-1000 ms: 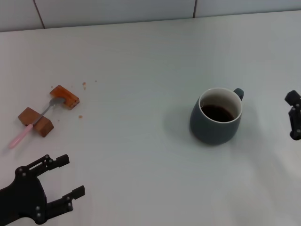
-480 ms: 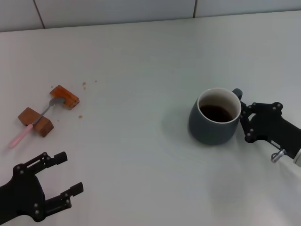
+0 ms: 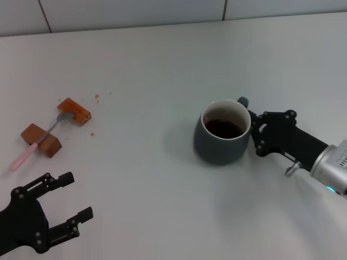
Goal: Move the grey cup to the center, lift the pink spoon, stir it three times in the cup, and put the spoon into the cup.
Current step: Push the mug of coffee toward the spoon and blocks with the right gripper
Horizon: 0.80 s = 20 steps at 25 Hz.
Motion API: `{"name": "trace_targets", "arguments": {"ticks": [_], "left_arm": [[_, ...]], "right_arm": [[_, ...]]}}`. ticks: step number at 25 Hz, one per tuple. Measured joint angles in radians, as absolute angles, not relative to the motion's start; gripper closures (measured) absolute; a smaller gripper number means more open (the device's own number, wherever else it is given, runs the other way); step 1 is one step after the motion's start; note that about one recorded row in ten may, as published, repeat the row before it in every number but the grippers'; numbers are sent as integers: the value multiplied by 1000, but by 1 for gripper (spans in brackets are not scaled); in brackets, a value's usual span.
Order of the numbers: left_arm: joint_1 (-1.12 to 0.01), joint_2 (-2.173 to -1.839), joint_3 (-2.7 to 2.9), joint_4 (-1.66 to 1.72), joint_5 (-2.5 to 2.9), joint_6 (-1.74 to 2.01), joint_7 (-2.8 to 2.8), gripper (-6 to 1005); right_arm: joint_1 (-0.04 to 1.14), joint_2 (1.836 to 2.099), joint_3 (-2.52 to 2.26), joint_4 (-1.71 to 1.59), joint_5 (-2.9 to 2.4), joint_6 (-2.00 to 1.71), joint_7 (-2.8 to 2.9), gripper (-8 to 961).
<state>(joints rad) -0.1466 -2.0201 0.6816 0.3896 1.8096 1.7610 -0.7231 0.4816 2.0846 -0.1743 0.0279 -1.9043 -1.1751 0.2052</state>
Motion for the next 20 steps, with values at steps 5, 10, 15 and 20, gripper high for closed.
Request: {"name": "trace_targets", "arguments": {"ticks": [5,10,15,20], "left_arm": [[-144,-2017,679,390,1810,1766,-723,216],[-144,-2016,679,390,1811,1767,-724,216],[-145,-2014,680,390,1812,1767,-722,216],[-147,-2014,680,390,1812,1767,-718,216]], "right_arm": [[550,2085,-171,81,-1900,-1121,205,932],[636,2086,-169,137,-1899,-1044,205,932],[714,2088,-141,180,-1898,-986,210,931],[769,2088,-126,203,-1897,-945,212,930]]}}
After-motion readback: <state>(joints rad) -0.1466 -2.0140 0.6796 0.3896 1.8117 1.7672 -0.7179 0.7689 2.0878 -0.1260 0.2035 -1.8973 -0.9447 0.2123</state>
